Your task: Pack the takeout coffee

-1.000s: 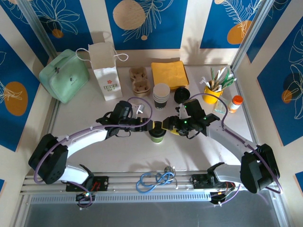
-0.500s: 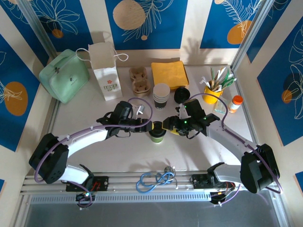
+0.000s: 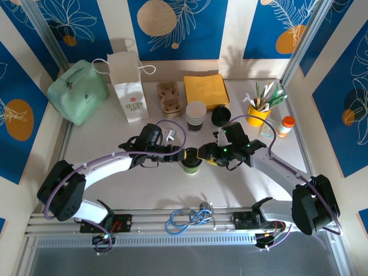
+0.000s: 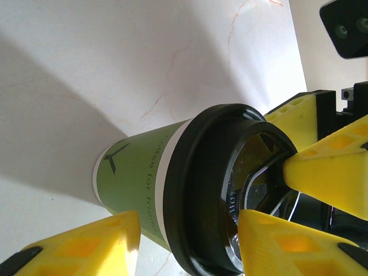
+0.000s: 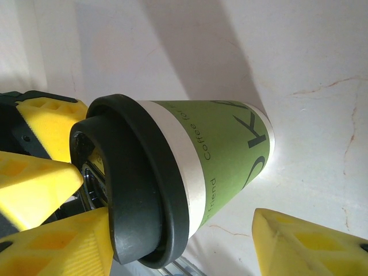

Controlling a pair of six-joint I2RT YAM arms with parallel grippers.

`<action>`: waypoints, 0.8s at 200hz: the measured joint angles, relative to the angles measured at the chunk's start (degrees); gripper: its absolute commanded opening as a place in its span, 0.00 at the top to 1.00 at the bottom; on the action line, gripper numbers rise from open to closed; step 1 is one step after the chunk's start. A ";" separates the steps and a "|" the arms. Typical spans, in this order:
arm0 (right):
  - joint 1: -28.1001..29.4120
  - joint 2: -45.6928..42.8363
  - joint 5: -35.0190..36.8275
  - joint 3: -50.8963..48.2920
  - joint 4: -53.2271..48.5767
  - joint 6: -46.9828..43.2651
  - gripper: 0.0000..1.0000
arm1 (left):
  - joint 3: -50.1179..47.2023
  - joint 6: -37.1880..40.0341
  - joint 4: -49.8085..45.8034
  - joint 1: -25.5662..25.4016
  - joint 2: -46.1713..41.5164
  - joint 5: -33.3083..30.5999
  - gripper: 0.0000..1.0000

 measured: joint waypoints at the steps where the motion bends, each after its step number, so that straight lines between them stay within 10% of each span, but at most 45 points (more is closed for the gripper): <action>1: 0.00 0.00 0.00 0.00 0.02 0.02 0.38 | 0.00 0.00 0.00 0.00 0.00 0.00 0.52; 160: -2.40 -0.96 -3.23 -5.29 7.17 4.31 0.42 | 0.90 0.37 0.87 -0.37 1.73 0.20 0.59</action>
